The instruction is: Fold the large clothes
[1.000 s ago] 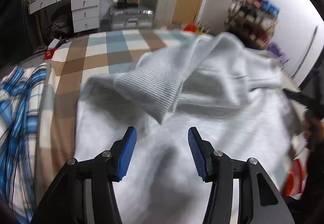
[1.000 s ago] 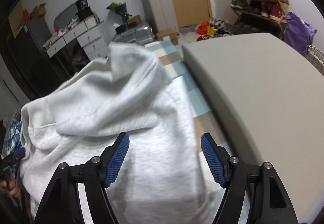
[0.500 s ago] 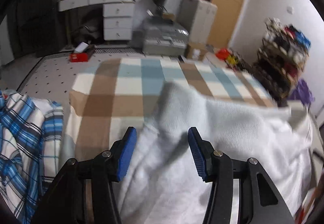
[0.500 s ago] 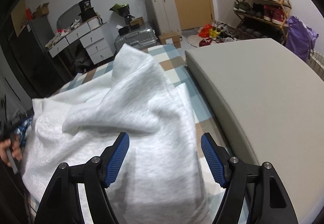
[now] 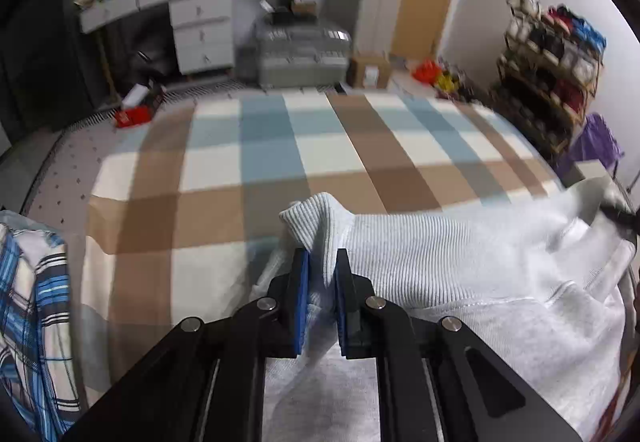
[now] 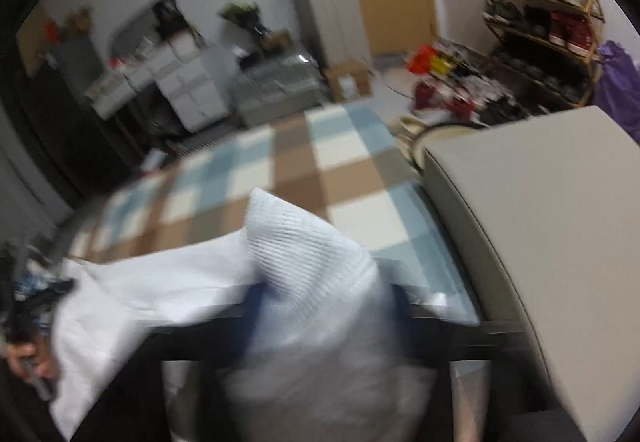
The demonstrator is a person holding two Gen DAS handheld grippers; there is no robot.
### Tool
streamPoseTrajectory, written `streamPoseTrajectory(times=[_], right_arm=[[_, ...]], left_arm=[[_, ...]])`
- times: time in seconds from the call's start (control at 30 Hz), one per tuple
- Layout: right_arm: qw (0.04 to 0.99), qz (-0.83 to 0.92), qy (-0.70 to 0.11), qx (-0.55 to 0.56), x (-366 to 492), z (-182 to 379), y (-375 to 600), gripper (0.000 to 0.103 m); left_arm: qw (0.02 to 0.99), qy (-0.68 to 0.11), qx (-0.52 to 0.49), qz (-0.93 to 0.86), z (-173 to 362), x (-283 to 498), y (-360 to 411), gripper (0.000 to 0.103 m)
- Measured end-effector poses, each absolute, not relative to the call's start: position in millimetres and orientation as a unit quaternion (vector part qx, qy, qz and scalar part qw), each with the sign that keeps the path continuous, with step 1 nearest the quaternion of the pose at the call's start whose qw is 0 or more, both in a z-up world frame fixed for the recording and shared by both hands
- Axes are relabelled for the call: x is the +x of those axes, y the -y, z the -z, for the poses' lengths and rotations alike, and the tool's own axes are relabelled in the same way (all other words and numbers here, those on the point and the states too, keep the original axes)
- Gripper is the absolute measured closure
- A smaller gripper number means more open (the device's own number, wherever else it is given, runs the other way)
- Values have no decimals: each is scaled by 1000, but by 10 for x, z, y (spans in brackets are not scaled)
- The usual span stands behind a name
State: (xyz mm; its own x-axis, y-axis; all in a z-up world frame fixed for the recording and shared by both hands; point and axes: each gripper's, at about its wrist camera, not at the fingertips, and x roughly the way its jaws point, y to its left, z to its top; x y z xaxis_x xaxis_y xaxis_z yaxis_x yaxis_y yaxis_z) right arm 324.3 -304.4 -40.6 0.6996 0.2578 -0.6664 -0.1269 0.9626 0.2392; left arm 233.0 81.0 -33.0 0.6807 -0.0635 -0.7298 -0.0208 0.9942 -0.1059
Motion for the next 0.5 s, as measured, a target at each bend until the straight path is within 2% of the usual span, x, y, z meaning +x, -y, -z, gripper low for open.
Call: streamPoseTrajectory(times=[0.17,0.23,0.3,0.4,0.43,0.47,0.5], right_arm=[[939,-221,-246,96,2509,-125,3194,96],[934,-243,-221,140,2342,-326,3383,96],[919,-234,-241,208,2447,-347,3568,96],[884,-151,-313,312,2874,-80,3785,84],[879,-107,-350,306,3095,79,3776,64],[880,-88,-368,287,3224,168,3738,56],[879,-83,-389,262,3349,283,3655,56]], left_arm=[[942,-306,-137,32,-59,1768,-1100,97],[950,-264,-161,45,-258,1515,-1222,97],[950,-249,-179,58,-379,1452,-1303,97],[949,-256,-176,48,-408,1604,-1315,97],[947,-265,-174,46,-371,1687,-1293,97],[945,-278,-168,37,-317,1795,-1270,97],[943,-294,-152,22,-251,1909,-1239,97]])
